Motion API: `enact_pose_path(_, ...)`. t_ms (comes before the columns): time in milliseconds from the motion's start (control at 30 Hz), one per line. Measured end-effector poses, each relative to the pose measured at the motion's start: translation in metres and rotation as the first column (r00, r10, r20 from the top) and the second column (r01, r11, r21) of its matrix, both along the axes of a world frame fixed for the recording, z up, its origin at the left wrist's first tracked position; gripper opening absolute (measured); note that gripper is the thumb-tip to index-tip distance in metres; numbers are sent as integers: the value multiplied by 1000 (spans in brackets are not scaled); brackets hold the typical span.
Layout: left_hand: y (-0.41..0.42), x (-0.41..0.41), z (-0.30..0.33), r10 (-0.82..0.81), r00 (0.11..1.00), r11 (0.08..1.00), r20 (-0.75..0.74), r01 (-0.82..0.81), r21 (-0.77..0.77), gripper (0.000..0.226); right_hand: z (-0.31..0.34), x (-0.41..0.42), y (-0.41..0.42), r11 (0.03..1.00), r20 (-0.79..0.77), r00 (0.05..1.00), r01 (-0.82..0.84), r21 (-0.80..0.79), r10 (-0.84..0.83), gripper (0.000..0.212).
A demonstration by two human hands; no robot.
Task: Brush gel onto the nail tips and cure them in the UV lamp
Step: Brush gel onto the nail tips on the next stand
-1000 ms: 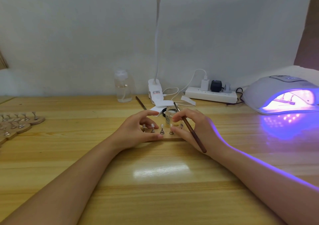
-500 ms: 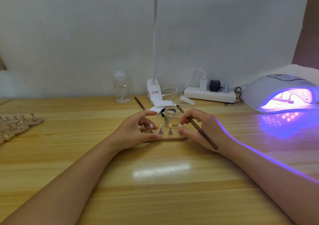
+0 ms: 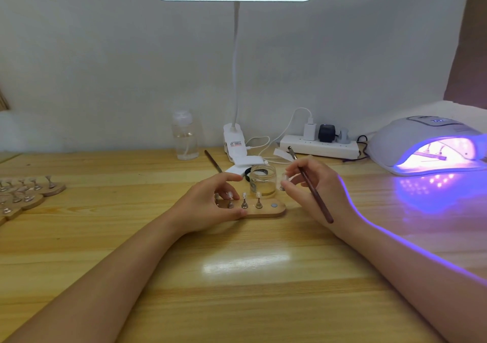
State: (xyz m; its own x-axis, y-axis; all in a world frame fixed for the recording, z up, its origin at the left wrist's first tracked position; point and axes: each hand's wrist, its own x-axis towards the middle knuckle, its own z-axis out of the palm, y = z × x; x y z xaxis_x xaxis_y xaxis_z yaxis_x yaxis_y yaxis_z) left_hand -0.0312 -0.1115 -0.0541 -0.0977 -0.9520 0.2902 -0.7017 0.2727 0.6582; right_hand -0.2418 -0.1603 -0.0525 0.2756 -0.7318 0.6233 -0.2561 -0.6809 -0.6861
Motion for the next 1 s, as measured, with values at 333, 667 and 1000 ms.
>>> enact_pose_path(333,2,-31,-1,96,984,842,150,0,-540,26,-5,16,18,968,-30,996,-91,-235,86,23)
enact_pose_path(667,6,-36,-2,41,999,815,-15,-42,-578,17,-9,19,14,943,-31,988,-152,-295,149,20)
enact_pose_path(1000,4,-30,-2,104,971,828,-215,-205,-522,5,21,7,-2,997,283,959,-43,63,24,35)
